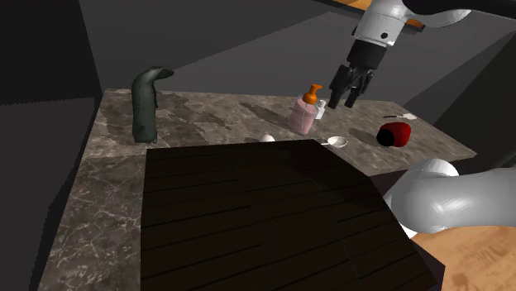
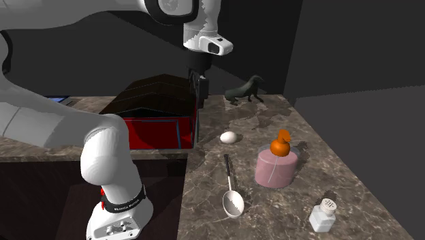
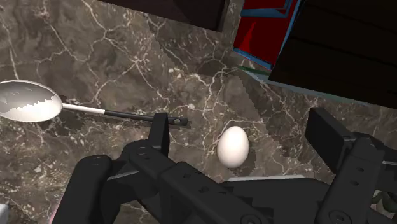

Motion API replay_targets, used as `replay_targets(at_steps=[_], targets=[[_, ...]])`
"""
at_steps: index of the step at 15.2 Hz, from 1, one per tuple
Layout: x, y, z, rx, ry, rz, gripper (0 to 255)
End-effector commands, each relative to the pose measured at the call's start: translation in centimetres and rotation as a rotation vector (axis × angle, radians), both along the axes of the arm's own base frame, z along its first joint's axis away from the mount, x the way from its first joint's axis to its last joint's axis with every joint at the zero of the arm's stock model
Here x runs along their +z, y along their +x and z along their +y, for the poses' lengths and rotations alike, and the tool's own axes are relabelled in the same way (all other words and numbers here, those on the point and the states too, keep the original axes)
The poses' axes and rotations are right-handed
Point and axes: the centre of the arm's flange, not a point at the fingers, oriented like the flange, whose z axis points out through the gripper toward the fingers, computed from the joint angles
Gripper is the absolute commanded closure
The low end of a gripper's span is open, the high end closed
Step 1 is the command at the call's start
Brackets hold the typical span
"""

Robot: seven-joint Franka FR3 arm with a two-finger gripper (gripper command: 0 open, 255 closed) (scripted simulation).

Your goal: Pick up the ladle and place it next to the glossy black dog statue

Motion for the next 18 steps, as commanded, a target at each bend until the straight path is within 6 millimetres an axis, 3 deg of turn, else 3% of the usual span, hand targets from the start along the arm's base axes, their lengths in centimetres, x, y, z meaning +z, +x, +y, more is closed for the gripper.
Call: replay_targets(at_steps=[1,9,18], targets=[[0.0,0.0,0.0,0.0,0.0,0.0,0],[-7.7,0.1,-6.6,0.515,0.014,-0.019,0],[-16.5,4.2,-12.7,1.094,0.03,-0.04,0]])
